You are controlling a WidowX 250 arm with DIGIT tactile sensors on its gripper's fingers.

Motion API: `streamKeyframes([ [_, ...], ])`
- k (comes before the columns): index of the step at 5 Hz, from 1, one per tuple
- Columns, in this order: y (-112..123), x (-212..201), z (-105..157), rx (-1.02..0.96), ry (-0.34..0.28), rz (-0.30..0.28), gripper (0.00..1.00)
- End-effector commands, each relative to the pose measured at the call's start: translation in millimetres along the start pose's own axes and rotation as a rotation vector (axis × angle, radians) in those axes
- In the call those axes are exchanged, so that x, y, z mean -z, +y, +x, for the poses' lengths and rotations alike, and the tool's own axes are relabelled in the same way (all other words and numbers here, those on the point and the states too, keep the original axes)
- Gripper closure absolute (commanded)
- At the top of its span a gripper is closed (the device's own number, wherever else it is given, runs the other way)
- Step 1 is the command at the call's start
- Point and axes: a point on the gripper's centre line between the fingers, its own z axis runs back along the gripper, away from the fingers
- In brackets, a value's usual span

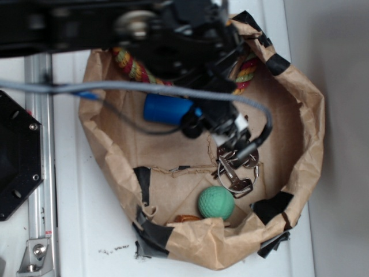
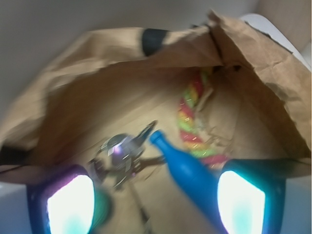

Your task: Grab the multicolored rope.

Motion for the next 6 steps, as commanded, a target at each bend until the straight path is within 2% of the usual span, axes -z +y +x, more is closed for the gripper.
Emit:
streamKeyframes([
  [1, 9, 36, 11, -0.103, 0.019, 0.107, 0.00],
  [2, 4, 61, 27, -0.101, -0.015, 0.136, 0.00],
  [3, 5, 68, 43, -0.145, -0.020, 0.142, 0.00],
  [4, -6, 85, 56, -0.168, 0.001, 0.145, 0.00],
  [5, -13, 104, 38, -0.148, 0.057, 0.148, 0.00],
  [6, -19, 112, 17, -0.113, 0.098, 0.171, 1.00],
])
